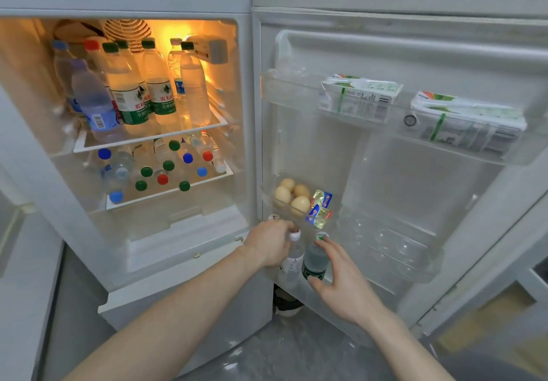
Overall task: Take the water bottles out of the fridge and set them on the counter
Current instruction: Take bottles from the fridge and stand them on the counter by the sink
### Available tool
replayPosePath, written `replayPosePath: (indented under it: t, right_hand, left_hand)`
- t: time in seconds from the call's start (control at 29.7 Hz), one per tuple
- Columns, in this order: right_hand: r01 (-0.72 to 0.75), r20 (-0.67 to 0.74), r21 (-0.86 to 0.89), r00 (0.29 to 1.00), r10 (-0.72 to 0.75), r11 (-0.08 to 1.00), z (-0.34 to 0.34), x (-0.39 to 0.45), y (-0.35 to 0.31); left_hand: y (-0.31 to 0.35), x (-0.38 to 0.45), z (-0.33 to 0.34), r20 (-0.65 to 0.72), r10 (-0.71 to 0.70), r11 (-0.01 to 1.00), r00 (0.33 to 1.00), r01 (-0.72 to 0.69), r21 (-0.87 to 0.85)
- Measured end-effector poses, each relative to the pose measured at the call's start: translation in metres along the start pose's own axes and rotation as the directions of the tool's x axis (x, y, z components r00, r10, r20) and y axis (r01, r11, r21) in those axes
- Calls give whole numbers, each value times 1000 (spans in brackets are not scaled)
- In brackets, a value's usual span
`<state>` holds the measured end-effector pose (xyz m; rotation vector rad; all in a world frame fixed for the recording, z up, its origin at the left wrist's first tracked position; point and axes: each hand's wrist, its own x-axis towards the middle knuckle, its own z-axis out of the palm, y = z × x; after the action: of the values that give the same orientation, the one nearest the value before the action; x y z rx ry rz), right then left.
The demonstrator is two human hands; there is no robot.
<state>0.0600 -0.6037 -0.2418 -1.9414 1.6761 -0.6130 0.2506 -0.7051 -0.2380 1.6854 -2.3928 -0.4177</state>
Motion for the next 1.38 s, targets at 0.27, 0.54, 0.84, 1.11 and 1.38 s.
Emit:
replayPosePath:
  t: [0.27, 0.54, 0.84, 1.11, 1.38]
  right_hand:
    - [-19, 103, -183, 994, 38, 983, -13, 43, 15]
    - [-15, 99, -256, 994, 42, 967, -24, 57, 31]
    - [11, 152, -251, 988, 28, 968, -31, 70, 44]
    - [159, 289, -250, 954, -83, 955, -28, 73, 62]
    - [346, 282, -296, 922, -265, 890, -33, 53, 55]
  left_hand:
    - [14, 15, 15, -59, -56, 989, 997, 47, -137]
    - [26, 18, 29, -126, -71, 991, 989, 55, -126]
    - [34, 23, 39, -103, -70, 995, 992, 62, -72]
    - [41, 15, 38, -114, -124, 974, 986, 99, -202]
    - [51, -28, 38, -258, -147, 938, 955, 52, -343]
